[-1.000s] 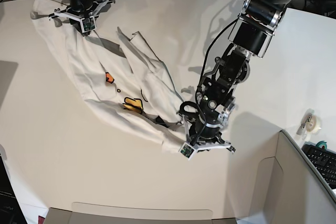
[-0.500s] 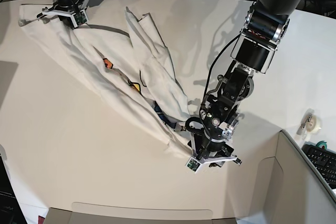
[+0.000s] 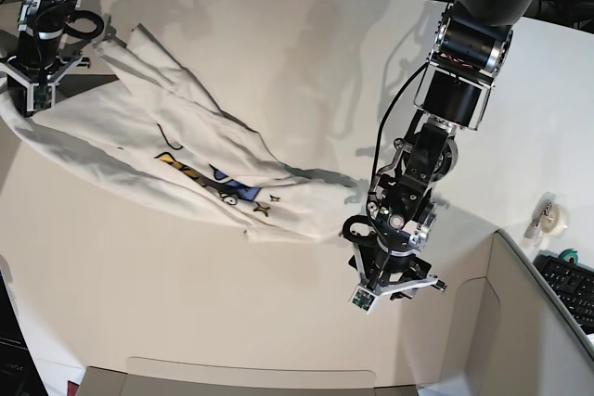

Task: Layout the t-shirt on the table in an organized manner, then fold the t-shirt properly
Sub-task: 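Lift and pull the shirt apart with both grippers to spread it, then release with the left gripper and regrasp the shirt near its printed front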

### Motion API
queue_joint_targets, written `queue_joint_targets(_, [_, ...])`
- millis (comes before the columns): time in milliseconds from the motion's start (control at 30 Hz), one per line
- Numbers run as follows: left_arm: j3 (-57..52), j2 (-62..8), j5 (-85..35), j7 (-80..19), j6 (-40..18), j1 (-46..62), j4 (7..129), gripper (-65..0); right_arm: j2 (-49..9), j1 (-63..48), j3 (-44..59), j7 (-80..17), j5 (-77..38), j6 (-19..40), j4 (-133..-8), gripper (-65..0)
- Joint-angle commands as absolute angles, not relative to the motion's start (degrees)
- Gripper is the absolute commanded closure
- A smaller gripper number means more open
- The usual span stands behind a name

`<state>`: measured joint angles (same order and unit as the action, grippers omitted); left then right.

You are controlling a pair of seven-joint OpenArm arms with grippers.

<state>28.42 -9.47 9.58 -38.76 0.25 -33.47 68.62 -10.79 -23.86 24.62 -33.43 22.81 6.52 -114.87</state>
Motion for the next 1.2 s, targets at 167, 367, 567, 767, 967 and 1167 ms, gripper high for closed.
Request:
queue_joint_targets(167, [28.26, -9.19, 9.89, -38.20, 0.48, -34.24, 71.43, -26.3, -10.86, -21.76, 20.44, -34.95, 28.62, 5.93, -116.09, -8.3])
queue_joint_targets(367, [28.09, -9.19, 9.71, -42.77, 0.22, -27.82, 82.51, -26.3, -10.42, -21.41, 14.99, -34.86, 34.33, 5.93, -116.79, -8.5])
queue_joint_targets(567, [23.87, -8.04, 9.45, -50.51, -7.96, -20.00, 94.81, -26.4, -9.45, -19.74, 8.48, -34.86, 36.70, 5.93, -117.23, -8.5])
queue_joint_targets(767, [18.86, -6.64, 9.45, -56.48, -17.19, -12.70, 102.73, -26.4, -6.64, -15.60, 3.82, -35.21, 39.52, 5.93, -116.97, -8.5])
queue_joint_targets(967, [19.38, -6.29, 9.45, -60.79, -17.63, -3.30, 110.55, -26.4, -7.52, -6.99, 2.86, -41.89, 39.52, 6.02, -114.51, -8.5])
queue_joint_targets(1167, [21.67, -6.20, 9.45, -63.25, -17.63, 3.91, 116.09, -26.3, -14.46, 1.19, 3.21, -51.47, 39.52, 14.02, -106.77, -8.4])
